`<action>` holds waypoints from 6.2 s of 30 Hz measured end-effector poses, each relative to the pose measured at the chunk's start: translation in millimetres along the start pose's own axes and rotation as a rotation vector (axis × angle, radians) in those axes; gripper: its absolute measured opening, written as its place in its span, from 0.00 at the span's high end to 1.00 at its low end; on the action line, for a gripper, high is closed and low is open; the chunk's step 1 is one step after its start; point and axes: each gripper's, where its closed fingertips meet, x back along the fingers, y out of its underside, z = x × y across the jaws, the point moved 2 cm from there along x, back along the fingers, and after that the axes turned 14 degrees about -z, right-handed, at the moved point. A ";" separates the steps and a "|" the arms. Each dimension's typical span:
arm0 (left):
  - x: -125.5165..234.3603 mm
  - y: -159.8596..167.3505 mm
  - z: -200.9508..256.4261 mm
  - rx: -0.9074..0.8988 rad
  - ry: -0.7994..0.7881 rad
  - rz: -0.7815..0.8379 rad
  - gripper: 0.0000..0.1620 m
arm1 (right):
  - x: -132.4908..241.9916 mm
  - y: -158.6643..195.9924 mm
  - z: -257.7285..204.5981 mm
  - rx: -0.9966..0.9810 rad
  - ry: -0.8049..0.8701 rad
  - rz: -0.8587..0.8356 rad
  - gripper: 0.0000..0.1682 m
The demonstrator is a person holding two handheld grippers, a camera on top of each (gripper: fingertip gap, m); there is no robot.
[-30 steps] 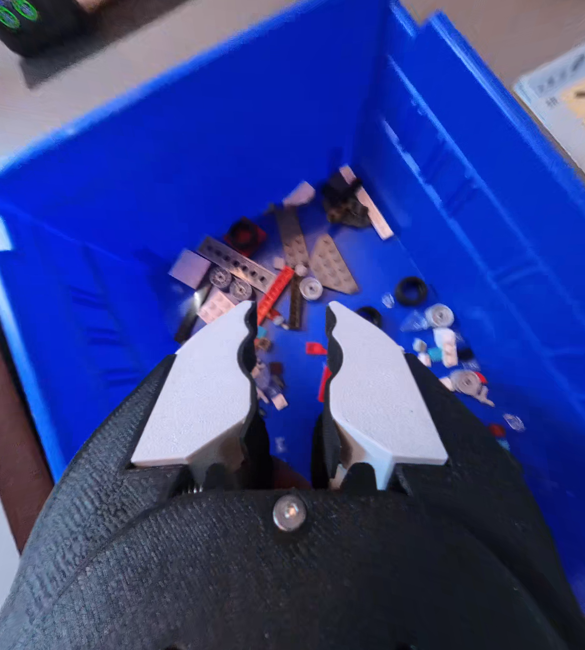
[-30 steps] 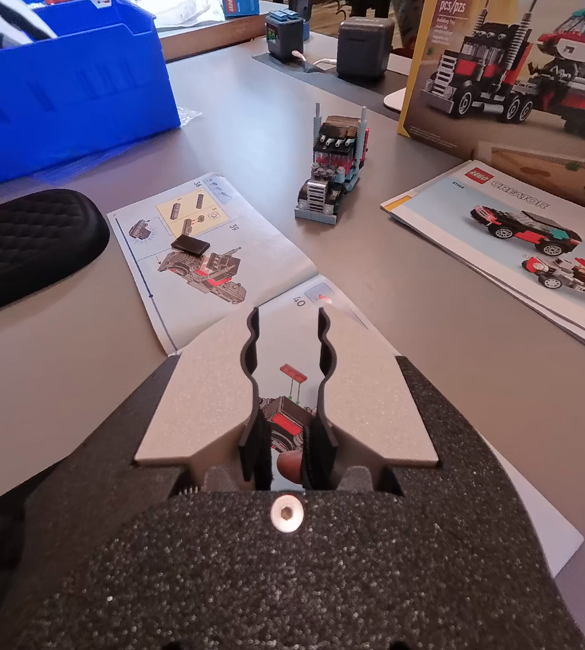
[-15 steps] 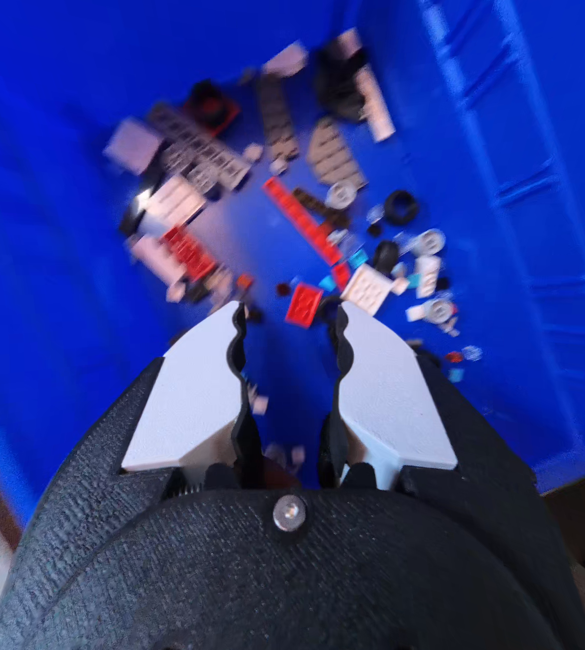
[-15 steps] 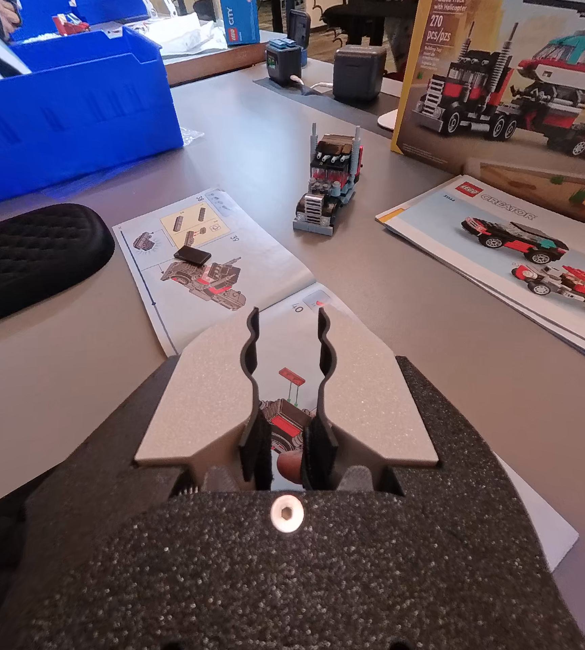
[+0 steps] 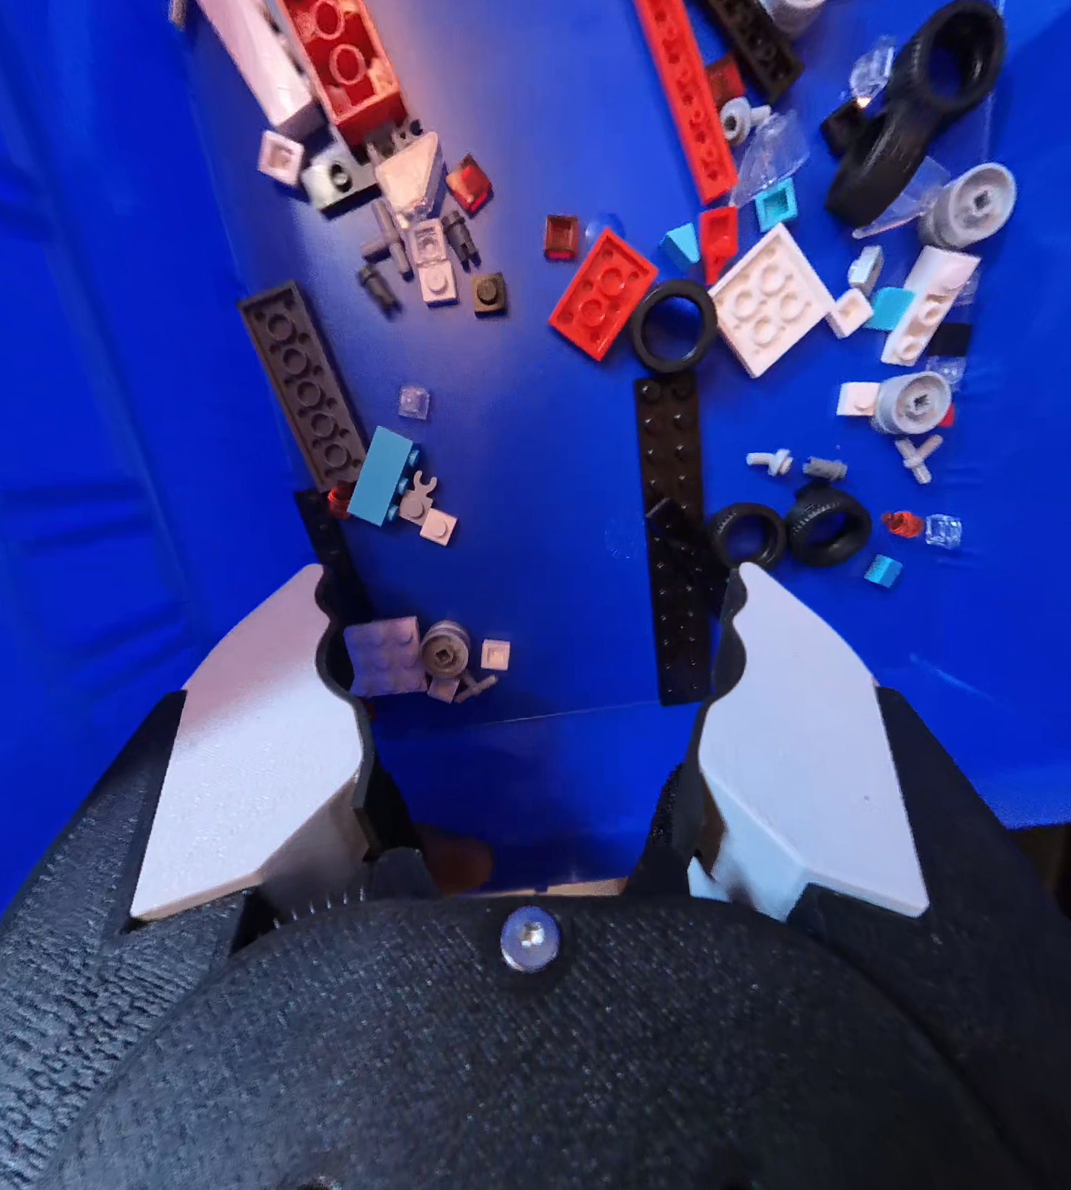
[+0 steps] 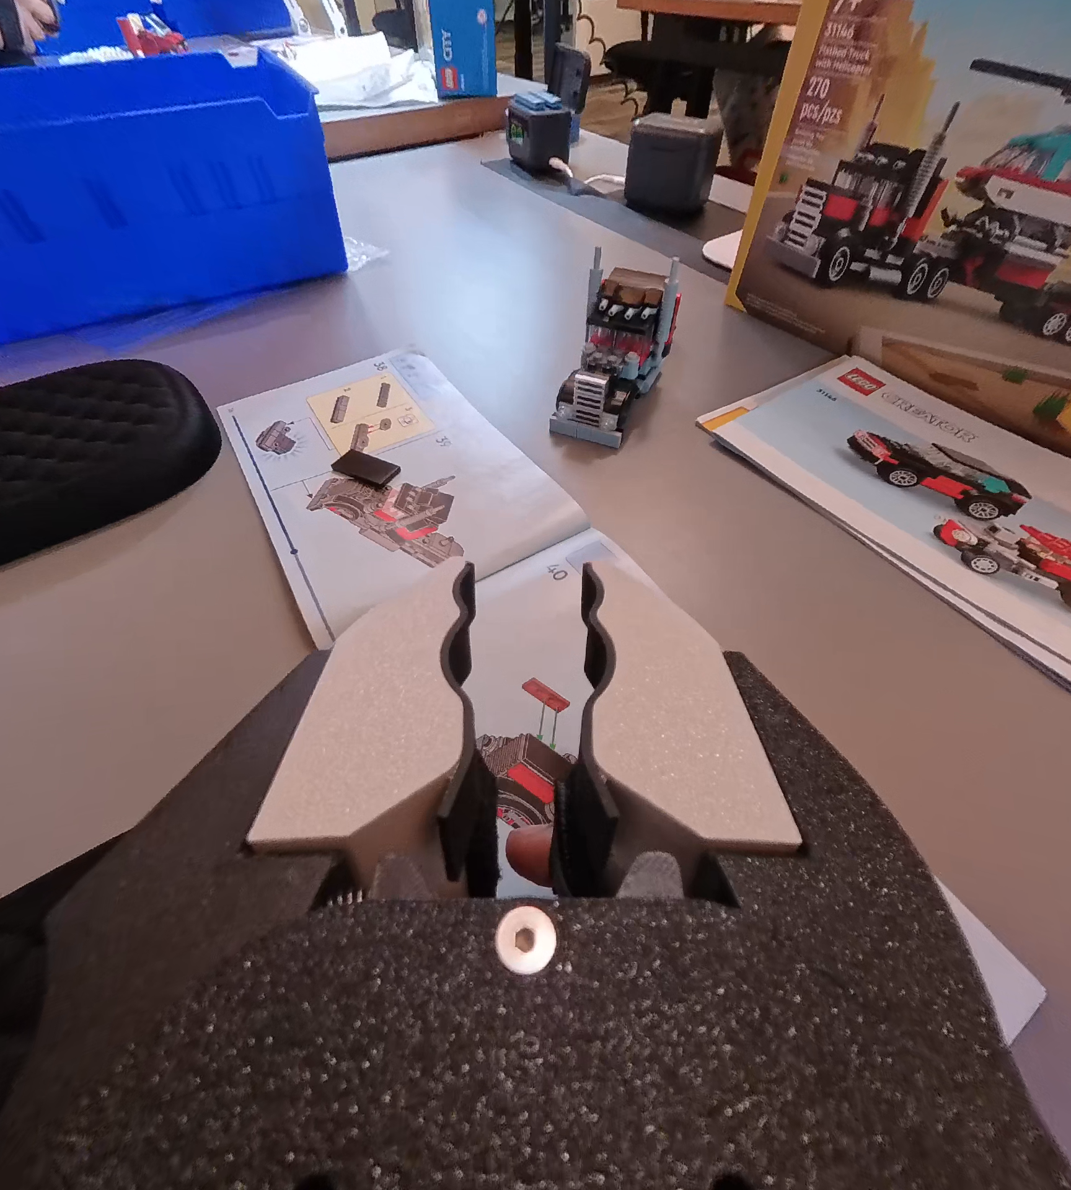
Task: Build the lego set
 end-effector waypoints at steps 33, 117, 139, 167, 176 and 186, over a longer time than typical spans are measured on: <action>213.1 -131.0 141.0 0.176 0.338 1.402 0.34 | 268.3 122.6 46.6 -0.194 0.180 -0.620 0.70; 143.0 -238.9 372.2 -0.853 -0.067 1.300 0.71 | 115.1 -93.3 -26.2 -0.075 -0.079 0.268 0.87; 145.3 -235.8 309.1 -0.641 0.134 1.373 0.72 | 22.6 -22.4 -80.1 0.019 -0.257 0.040 0.81; 90.4 -254.4 325.4 -0.647 0.259 1.149 0.70 | 0.3 -21.1 6.0 0.021 0.167 -0.156 0.78; 71.7 -265.1 308.7 -0.471 0.308 0.996 0.68 | -30.2 17.6 23.7 0.036 0.227 -0.349 0.73; 63.9 -270.8 302.5 -0.371 0.398 0.976 0.68 | -38.5 27.4 25.8 -0.030 0.143 -0.361 0.74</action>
